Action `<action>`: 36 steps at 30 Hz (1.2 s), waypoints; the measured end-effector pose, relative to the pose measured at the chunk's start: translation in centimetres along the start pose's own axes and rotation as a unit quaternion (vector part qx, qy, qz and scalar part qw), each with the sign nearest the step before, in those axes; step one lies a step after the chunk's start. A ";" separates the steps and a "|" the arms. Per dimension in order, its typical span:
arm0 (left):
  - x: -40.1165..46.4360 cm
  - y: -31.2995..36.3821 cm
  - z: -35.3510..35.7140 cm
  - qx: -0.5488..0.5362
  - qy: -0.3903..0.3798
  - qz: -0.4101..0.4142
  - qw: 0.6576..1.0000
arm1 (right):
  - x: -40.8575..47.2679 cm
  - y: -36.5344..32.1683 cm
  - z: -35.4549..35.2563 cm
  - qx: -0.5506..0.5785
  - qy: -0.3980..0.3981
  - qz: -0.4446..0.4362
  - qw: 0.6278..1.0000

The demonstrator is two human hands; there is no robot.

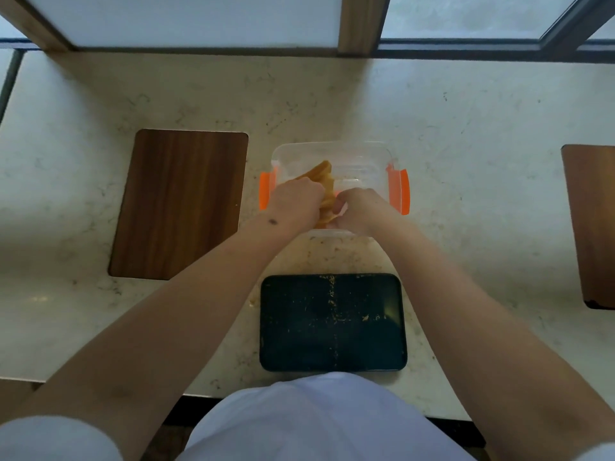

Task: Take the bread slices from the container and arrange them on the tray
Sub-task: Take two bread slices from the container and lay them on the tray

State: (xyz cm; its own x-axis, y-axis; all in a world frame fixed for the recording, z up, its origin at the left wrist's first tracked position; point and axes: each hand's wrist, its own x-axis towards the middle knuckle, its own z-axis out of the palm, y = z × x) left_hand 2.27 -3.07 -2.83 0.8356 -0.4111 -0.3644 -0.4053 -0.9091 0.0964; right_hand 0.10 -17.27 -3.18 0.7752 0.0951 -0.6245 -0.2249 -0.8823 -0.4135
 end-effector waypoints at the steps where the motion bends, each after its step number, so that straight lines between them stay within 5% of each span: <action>1: -0.1 -0.1 0.0 -0.003 0.013 0.000 1.000 | 0.1 0.1 0.0 -0.012 -0.006 -0.005 1.000; 10: -3.5 -0.6 -2.2 -0.172 0.201 -0.029 0.964 | 1.8 0.9 0.8 -0.009 0.025 -0.054 0.998; 15: -8.5 -1.1 -4.7 -0.383 0.337 -0.096 0.855 | 2.6 1.3 1.3 0.076 0.009 -0.054 0.996; 20: -14.2 -2.0 -2.5 -0.543 0.236 -0.187 0.784 | 3.5 1.3 1.7 0.024 -0.004 -0.071 0.997; 26: -19.0 -3.6 2.3 -0.641 0.130 -0.310 0.689 | 0.8 -0.1 0.2 0.013 0.099 -0.122 0.987; 32: -20.7 -5.1 4.0 -0.639 0.120 -0.351 0.673 | -7.7 -1.6 -0.3 0.237 0.308 -0.172 0.906; 36: -21.3 -5.4 5.0 -0.648 0.112 -0.351 0.667 | -11.6 -0.6 3.5 0.488 0.149 -0.085 0.856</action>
State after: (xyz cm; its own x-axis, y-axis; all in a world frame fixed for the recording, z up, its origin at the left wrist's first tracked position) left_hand -15.19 10.90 -0.27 0.7443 0.2783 -0.6071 0.6538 -0.1181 0.7474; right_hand -10.77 -16.21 2.03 0.9286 -0.0660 -0.3651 -0.3684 -0.0477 -0.9285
